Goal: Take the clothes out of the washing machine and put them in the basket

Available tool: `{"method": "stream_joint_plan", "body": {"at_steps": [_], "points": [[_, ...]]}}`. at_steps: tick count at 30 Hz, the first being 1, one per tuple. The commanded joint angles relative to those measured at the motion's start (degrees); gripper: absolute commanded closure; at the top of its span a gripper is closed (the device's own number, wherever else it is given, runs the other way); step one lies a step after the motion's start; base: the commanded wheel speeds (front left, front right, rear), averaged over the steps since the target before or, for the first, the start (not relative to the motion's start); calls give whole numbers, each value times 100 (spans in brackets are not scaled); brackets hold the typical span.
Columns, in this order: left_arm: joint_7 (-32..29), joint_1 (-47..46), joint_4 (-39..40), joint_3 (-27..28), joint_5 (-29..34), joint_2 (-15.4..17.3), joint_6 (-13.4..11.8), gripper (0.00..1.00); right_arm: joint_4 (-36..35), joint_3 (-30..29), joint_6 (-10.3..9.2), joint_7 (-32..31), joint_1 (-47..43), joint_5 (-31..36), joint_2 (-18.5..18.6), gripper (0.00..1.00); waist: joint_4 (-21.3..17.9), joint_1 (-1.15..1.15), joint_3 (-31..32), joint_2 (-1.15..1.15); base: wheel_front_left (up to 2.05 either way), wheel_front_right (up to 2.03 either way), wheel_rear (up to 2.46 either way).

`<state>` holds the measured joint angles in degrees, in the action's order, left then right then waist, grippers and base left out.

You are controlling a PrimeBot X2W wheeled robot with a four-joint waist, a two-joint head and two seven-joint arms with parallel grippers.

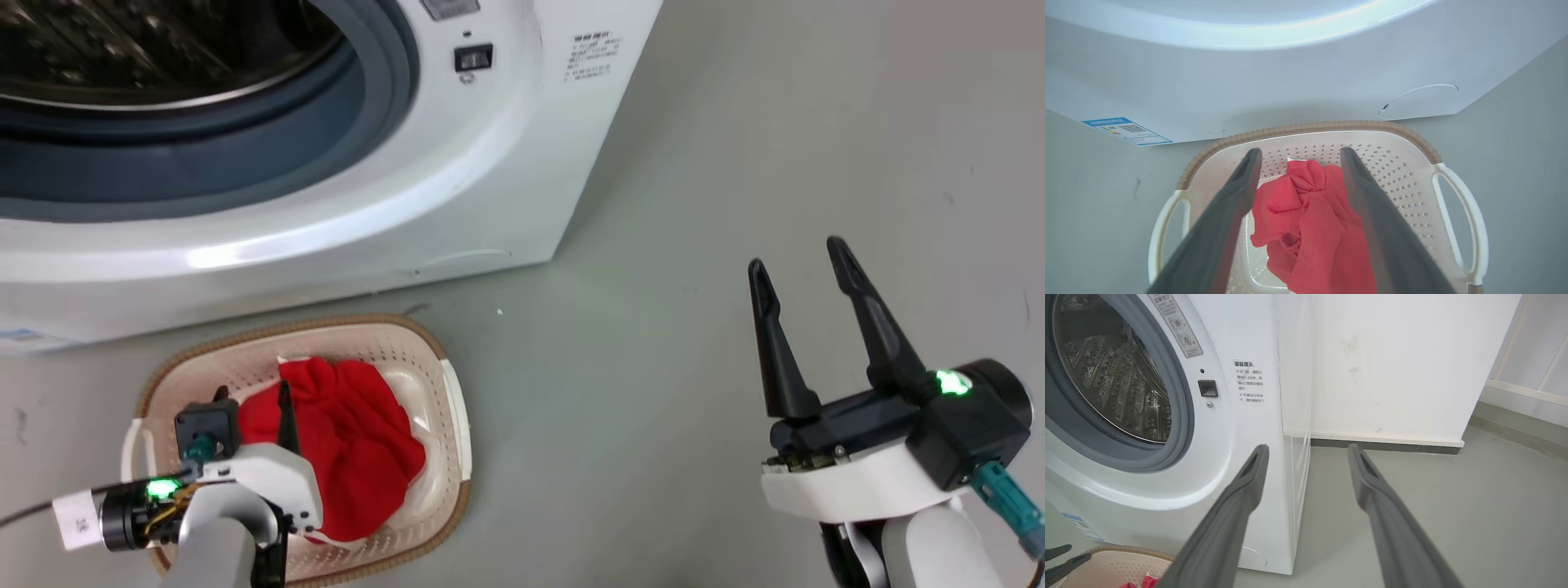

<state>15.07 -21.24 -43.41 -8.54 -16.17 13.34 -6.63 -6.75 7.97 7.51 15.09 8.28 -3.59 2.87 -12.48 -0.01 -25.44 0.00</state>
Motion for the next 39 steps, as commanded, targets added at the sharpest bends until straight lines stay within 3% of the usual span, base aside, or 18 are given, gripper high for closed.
{"method": "stream_joint_plan", "body": {"at_steps": [1, 19, 39], "points": [[14, 228, 204, 103, 103, -79, -25, 0, 30, -13, -4, 11, -127, 28, 0, 0, 142, 1, 365, 0, 0, 0, 0], [14, 1808, 2547, 1184, 1058, -793, 108, 0, 215, -117, -4, 11, -1028, 144, 0, 0, 580, 1, 1793, 0, 0, 0, 0], [15, 2846, 4004, 1123, 1377, -1033, 281, 0, 267, -323, -4, 11, -1627, 14, 0, 0, 735, 1, 2570, 0, 0, 0, 0]]}}
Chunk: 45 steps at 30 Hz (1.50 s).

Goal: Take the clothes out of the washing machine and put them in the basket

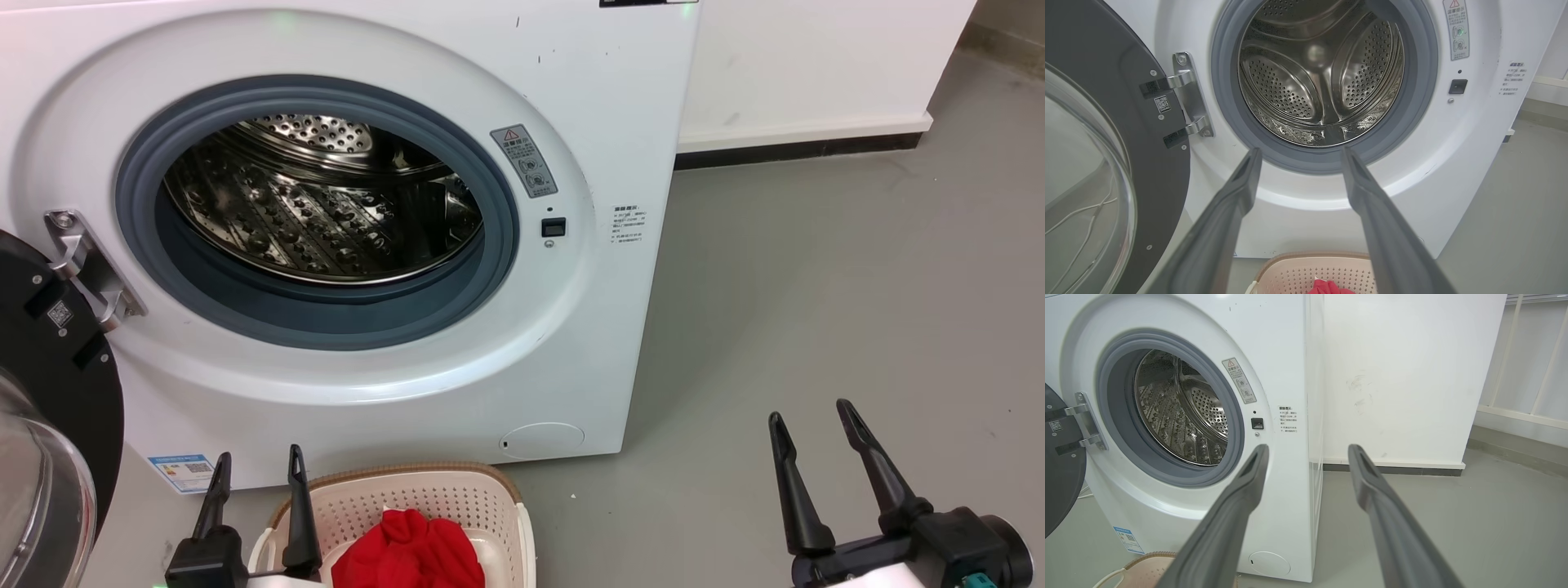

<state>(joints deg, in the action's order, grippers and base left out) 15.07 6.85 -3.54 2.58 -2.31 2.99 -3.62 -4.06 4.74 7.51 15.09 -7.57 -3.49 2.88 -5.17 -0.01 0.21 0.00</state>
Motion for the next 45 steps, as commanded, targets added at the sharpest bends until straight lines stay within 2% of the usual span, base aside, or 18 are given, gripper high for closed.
{"method": "stream_joint_plan", "body": {"at_steps": [1, 21, 22, 27, 45], "points": [[15, 57, 47, -4, -9, 2, -27, 0, -7, -16, -4, 11, -62, -11, -1, 0, 5, 1, 24, 0, 0, 0, 0], [15, 247, 211, 0, -55, -13, -155, 0, 14, -86, -4, 11, -148, -104, -1, 0, -50, 1, 114, 0, 0, 0, 0], [0, 208, 172, -11, -60, -7, -142, 100, 27, -80, 0, 0, -101, -103, -1, 100, -51, 1, 114, 0, 0, 0, 0], [-71, 223, -99, 3, -152, -28, -128, 100, 242, -59, 0, -17, -148, -203, 1, 100, -49, 2, 113, 0, 0, 0, 0], [-558, -145, -313, 92, -2233, -23, 166, 100, 598, -134, -1, -377, 225, -2401, 139, 100, 34, 2, 91, 0, 0, 0, 0]]}}
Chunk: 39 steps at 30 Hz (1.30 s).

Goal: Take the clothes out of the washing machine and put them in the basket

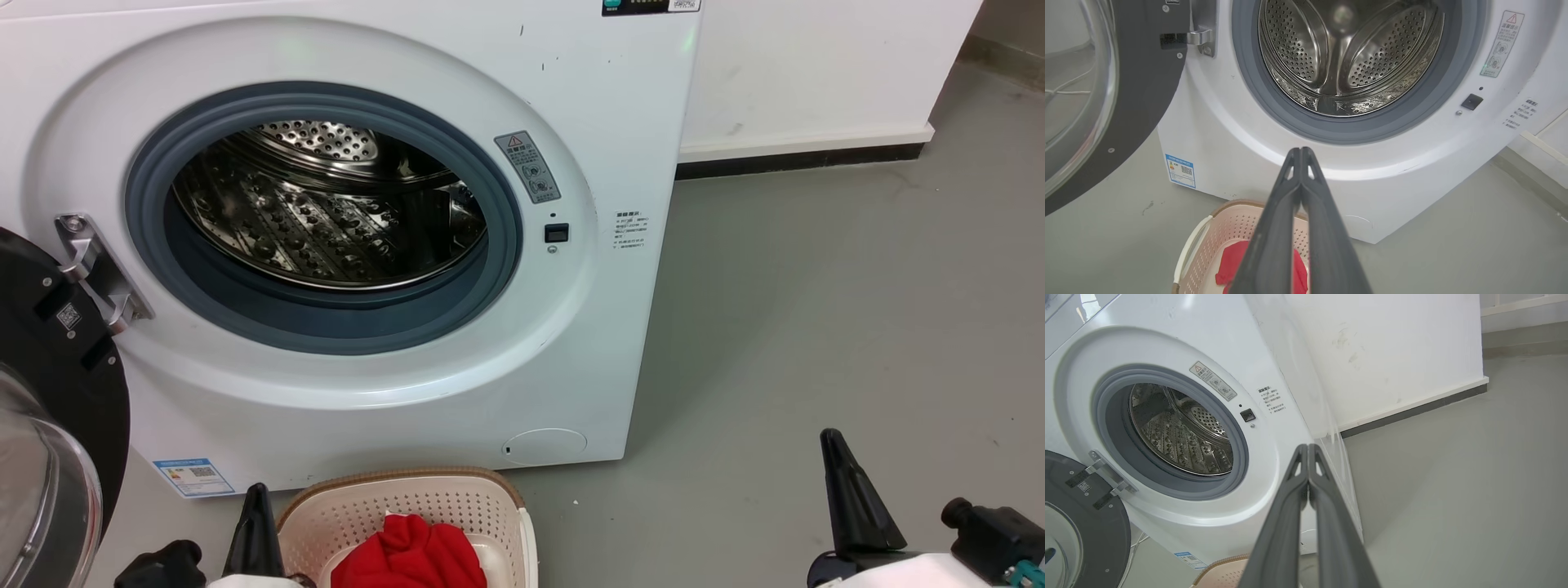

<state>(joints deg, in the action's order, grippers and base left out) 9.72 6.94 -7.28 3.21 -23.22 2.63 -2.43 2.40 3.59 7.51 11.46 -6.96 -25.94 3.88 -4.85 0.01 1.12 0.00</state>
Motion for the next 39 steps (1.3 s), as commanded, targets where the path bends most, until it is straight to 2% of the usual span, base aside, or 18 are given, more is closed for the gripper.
{"method": "stream_joint_plan", "body": {"at_steps": [1, 17, 20, 39], "points": [[-46, -171, 51, 33, -245, 14, 61, 100, -30, -24, -1, -34, 182, -263, 44, 100, 7, 0, -2, 0, 0, 0, 0], [-378, -424, -97, 95, -1655, 18, 259, 100, 210, -118, -1, -314, 432, -1709, 101, 100, 75, 0, -20, 0, 0, 0, 0], [-499, -513, -151, 120, -2158, 19, 333, 100, 298, -162, -1, -423, 516, -2216, 115, 100, 102, 0, -28, 0, 0, 0, 0], [-838, -770, -305, 187, -3564, 23, 533, 100, 545, -304, -1, -744, 763, -3618, 135, 100, 188, 0, -51, 0, 0, 0, 0]]}}
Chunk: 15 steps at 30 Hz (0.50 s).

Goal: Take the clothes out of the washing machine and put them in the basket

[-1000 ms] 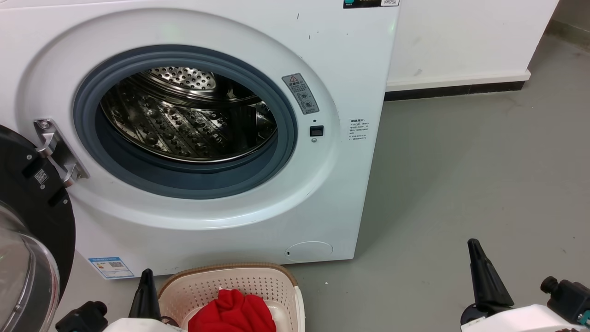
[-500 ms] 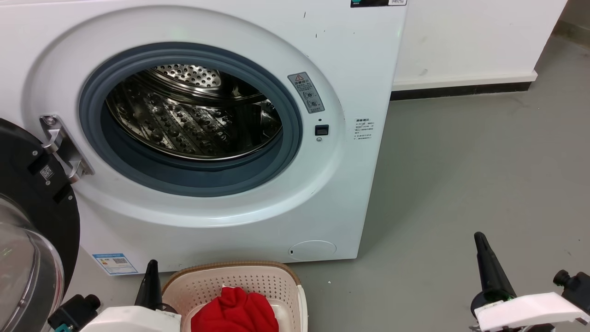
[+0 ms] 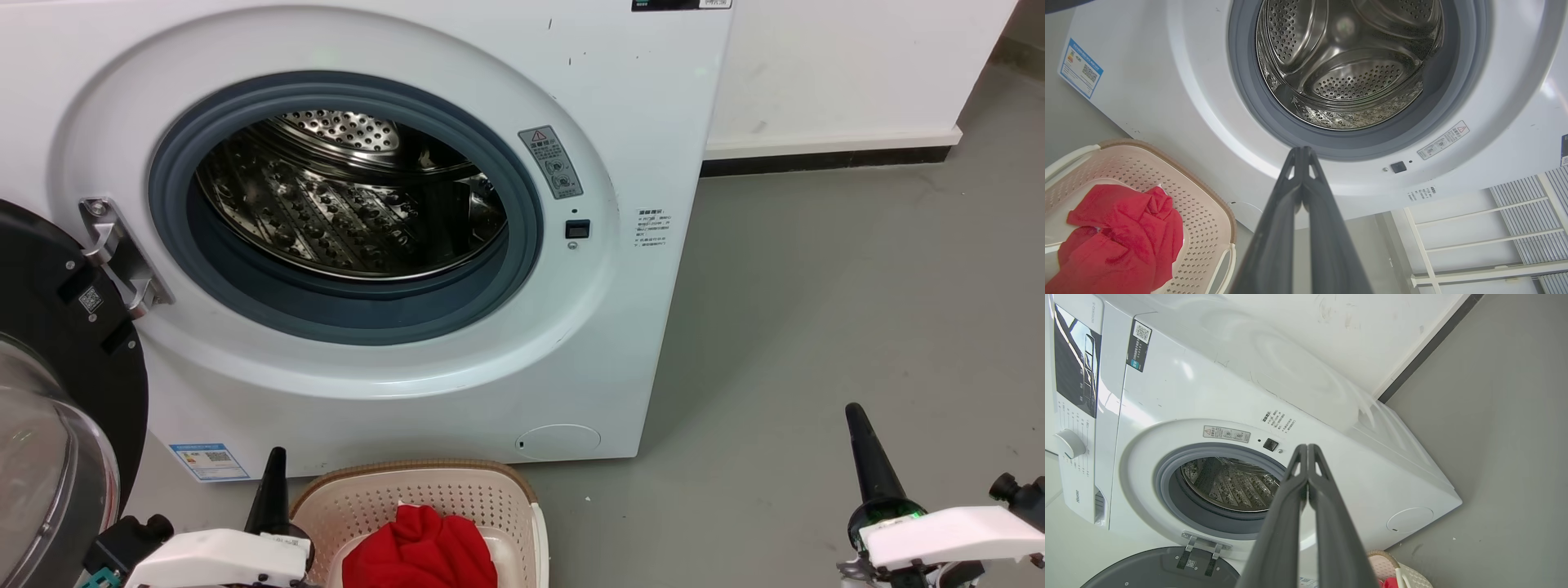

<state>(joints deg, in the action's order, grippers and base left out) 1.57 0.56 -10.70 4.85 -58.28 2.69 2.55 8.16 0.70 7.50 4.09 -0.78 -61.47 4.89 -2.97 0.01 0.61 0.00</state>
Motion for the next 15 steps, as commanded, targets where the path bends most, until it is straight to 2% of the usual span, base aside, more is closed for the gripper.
{"method": "stream_joint_plan", "body": {"at_steps": [1, 15], "points": [[-39, -143, 29, 26, -126, 18, 46, 100, -18, -23, 0, -18, 155, -130, 35, 100, 4, -1, -1, 0, 0, 0, 0], [-246, -298, -70, 66, -1005, 21, 169, 100, 141, -131, -1, -237, 309, -997, 33, 100, 68, -1, -18, 0, 0, 0, 0]]}}
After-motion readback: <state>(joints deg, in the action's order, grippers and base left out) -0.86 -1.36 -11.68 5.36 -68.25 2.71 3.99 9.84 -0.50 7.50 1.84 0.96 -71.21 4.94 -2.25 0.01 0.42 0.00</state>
